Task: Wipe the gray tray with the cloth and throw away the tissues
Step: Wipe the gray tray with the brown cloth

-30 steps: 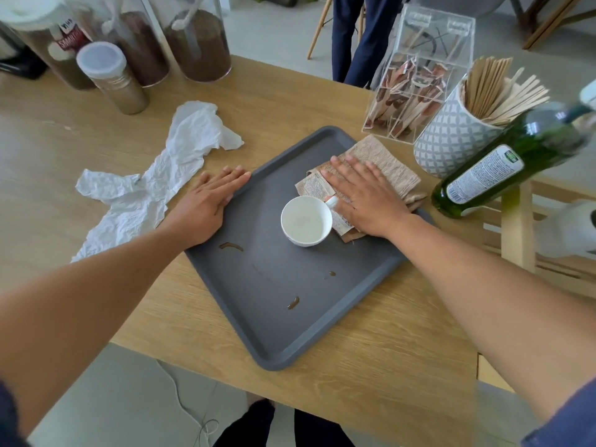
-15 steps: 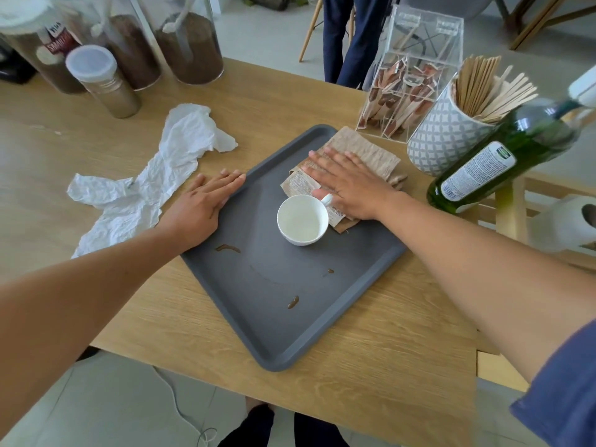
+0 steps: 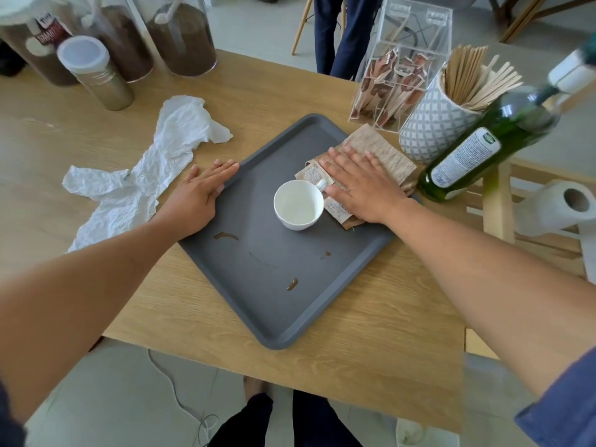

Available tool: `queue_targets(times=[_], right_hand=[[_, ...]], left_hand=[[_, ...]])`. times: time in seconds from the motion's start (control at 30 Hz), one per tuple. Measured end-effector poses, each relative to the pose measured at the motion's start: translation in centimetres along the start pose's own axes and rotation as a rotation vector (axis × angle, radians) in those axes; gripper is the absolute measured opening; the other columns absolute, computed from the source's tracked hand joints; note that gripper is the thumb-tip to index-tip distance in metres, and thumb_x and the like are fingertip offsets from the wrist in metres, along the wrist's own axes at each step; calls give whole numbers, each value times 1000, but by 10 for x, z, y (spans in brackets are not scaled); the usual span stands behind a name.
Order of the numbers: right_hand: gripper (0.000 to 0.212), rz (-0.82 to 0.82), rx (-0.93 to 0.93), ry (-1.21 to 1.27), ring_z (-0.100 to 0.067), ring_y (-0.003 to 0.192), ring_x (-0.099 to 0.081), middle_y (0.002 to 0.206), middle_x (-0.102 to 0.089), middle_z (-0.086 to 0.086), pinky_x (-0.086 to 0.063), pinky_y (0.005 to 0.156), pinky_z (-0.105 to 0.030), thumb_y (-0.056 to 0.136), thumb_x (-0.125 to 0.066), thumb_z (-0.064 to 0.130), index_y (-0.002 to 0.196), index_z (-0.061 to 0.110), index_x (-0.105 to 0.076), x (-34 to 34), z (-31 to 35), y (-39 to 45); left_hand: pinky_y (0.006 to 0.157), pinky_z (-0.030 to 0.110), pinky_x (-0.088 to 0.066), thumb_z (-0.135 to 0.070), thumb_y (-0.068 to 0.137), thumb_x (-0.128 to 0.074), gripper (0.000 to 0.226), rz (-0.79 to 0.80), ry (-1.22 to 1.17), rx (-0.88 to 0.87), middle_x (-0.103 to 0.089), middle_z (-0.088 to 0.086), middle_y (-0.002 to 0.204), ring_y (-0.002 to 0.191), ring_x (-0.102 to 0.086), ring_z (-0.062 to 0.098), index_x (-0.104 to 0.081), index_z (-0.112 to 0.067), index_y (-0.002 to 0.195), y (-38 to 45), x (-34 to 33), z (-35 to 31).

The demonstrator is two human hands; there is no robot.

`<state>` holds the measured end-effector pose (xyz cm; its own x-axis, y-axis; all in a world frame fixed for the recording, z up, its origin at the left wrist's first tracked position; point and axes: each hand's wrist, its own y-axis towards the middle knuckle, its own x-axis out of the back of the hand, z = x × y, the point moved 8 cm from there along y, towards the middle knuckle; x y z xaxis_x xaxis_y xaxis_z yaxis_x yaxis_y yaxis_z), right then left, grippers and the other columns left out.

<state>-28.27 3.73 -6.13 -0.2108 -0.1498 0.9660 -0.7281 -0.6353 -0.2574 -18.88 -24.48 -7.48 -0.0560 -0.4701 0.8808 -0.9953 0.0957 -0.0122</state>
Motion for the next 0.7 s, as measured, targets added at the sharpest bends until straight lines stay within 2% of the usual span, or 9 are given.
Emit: queue_targets(times=[0.13,0.2,0.27,0.43,0.53,0.7], right_hand=[[64,46,-127,12,-17,150,13,164,11,9,7,120,-45,97,-9,62,154,37,4,-12,-8,-49],[64,63,-178,35,-17,150,13,163,12,10,6,120,-46,97,-10,62,154,38,4,-18,-8,-72],[63,81,-209,48,-17,150,13,163,13,10,6,120,-46,98,-11,61,154,38,6,-24,-3,-92],[62,82,-240,78,-21,149,17,163,17,7,8,119,-50,98,-9,60,153,37,9,-35,34,-124],[61,83,-237,105,-22,148,19,163,17,6,9,119,-51,99,-9,58,152,36,12,-39,62,-136],[60,76,-204,154,-21,147,23,161,20,9,15,118,-49,100,-9,56,152,38,13,-45,115,-153]], left_hand=[[118,33,-4,-6,100,-29,55,-14,-35,39,-26,-21,152,135,-1,-20,-29,-33,149,-2,3,-5],[115,31,-3,-8,101,-29,53,-37,-52,62,-23,-25,146,122,8,-33,-31,-34,148,-4,6,-7],[112,29,-3,-10,102,-30,51,-44,-64,79,-22,-27,142,113,13,-38,-32,-34,147,-5,8,-8],[108,21,0,-15,103,-30,49,-30,-83,137,-18,-35,135,117,-1,-20,-32,-39,146,-6,9,-8],[107,20,1,-15,104,-30,49,-20,-98,135,-19,-35,135,119,-4,-15,-33,-39,146,-5,9,-10],[110,19,3,-11,103,-29,50,-16,-108,96,-28,-22,150,125,-5,-15,-35,-33,147,-5,9,-13]])
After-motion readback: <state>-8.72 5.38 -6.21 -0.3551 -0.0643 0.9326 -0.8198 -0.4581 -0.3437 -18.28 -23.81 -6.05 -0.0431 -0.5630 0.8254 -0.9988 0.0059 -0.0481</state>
